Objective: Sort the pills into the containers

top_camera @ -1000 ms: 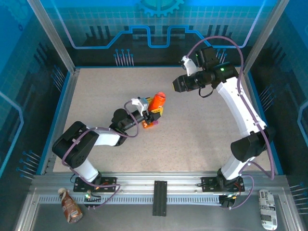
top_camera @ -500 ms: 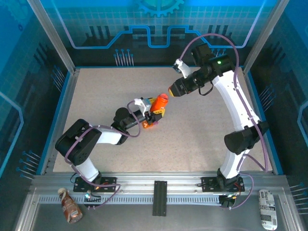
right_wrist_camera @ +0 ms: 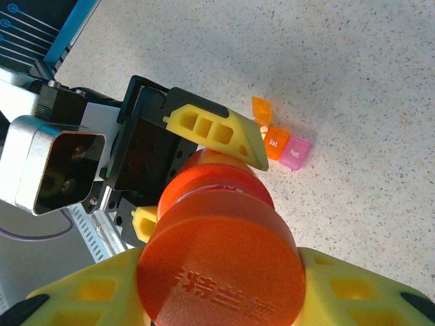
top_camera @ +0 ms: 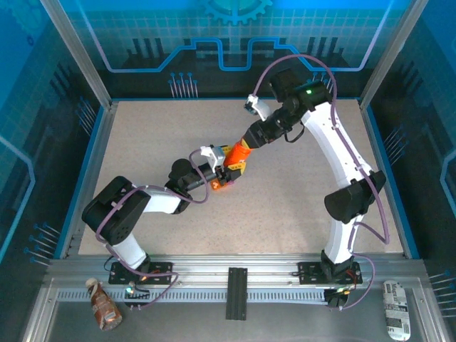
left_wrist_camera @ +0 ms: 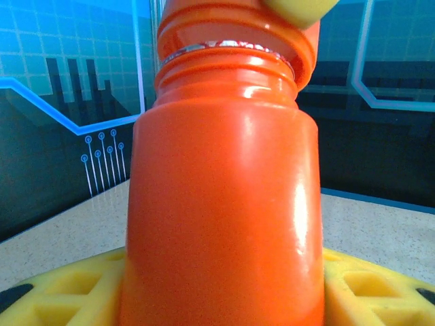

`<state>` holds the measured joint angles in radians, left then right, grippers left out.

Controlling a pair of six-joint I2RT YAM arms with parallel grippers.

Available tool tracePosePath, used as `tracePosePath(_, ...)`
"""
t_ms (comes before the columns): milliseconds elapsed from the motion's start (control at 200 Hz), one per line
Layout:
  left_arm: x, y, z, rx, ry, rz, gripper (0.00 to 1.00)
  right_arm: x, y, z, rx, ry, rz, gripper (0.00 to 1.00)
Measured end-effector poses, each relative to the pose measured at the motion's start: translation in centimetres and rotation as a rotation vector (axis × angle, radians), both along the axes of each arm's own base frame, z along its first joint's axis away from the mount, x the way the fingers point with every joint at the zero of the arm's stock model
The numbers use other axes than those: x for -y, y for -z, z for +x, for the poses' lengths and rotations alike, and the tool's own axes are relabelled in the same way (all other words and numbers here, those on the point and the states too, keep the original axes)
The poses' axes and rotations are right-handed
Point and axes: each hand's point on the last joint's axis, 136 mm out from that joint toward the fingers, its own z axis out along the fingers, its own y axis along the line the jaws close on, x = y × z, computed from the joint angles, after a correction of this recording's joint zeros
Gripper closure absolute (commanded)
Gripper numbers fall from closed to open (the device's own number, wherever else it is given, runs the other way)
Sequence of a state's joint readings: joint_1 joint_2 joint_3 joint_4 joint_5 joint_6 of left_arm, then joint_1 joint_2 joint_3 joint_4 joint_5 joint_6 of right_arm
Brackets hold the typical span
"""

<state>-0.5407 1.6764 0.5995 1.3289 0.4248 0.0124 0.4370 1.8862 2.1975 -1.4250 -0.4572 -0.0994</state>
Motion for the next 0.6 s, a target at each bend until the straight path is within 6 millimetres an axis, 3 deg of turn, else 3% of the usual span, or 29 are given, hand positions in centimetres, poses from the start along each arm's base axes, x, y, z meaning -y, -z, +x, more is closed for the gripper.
tracePosePath(600, 0.3, 1.2, -0.4, -0.011, 0.021, 0.079, 1.0, -0.3, 1.2, -0.4, -0.041, -0.034, -0.002, 0.58)
